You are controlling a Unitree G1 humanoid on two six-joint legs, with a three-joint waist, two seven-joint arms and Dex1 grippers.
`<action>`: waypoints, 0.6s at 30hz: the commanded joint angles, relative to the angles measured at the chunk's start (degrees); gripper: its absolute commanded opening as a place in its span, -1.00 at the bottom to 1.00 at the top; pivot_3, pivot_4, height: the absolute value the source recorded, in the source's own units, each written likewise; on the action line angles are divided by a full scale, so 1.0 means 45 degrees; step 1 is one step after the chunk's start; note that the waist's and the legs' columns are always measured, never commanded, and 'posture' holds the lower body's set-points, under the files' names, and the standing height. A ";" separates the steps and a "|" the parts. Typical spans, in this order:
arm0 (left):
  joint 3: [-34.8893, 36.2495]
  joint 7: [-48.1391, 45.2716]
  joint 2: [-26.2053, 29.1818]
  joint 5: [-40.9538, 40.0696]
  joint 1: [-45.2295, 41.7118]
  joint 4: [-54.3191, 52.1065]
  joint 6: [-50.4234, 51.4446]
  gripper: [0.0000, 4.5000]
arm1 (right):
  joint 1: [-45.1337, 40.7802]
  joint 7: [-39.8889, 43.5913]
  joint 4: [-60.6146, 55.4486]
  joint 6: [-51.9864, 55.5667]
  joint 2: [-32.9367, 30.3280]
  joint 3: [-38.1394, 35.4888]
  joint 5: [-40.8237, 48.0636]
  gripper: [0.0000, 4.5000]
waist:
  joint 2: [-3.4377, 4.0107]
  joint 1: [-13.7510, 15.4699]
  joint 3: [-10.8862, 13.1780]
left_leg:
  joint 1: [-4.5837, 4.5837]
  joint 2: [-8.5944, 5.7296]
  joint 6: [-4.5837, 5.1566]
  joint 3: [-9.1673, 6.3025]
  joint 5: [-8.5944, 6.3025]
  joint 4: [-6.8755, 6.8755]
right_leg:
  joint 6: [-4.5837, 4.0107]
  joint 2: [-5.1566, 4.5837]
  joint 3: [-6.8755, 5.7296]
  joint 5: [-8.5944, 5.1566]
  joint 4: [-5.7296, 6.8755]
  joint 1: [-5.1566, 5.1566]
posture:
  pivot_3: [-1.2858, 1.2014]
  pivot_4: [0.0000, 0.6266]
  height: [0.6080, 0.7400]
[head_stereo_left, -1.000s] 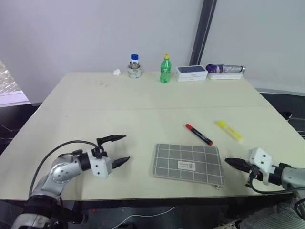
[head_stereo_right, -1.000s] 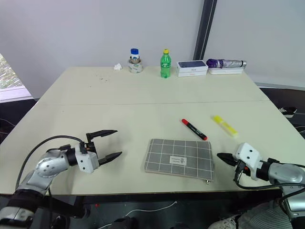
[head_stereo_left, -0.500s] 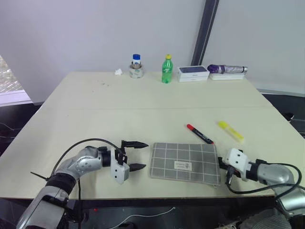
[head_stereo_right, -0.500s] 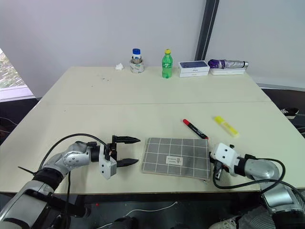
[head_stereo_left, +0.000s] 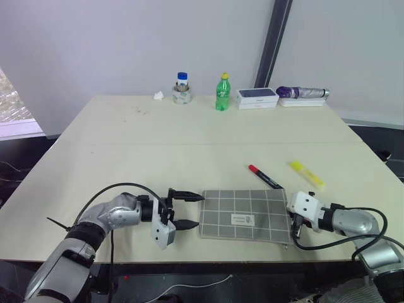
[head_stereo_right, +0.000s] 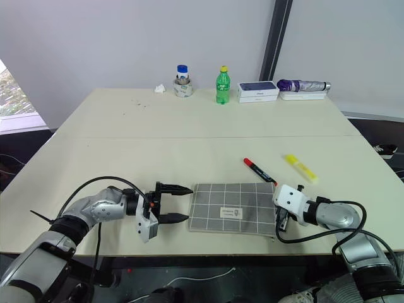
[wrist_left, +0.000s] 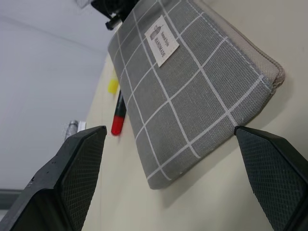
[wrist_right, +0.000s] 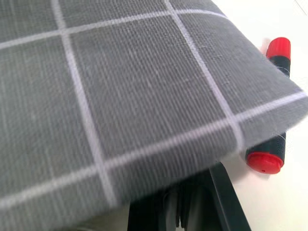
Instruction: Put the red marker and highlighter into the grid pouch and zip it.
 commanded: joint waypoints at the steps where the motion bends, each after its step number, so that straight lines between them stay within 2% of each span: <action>1: -0.0507 0.0198 -0.0547 0.0319 -0.0422 0.0419 0.0256 1.00 | -0.0032 -0.0023 0.0226 -0.0100 0.0070 0.0143 -0.0120 -0.99 | -0.0001 0.0014 -0.0001 | 0.0004 -0.0002 0.0000 -0.0003 0.0000 0.0004 | 0.0001 -0.0001 -0.0002 0.0000 0.0000 0.0009 | 0.03 -0.52 1.00; 18: -0.1653 -0.0068 -0.0666 0.0147 -0.0809 0.0419 -0.0628 1.00 | -0.0626 0.0089 0.0698 0.0128 0.0361 0.0729 -0.0430 -0.99 | -0.0007 -0.0028 -0.0009 | 0.0027 -0.0003 0.0000 -0.0006 0.0000 0.0002 | 0.0008 0.0002 -0.0002 0.0004 0.0001 0.0028 | 0.03 -0.52 1.00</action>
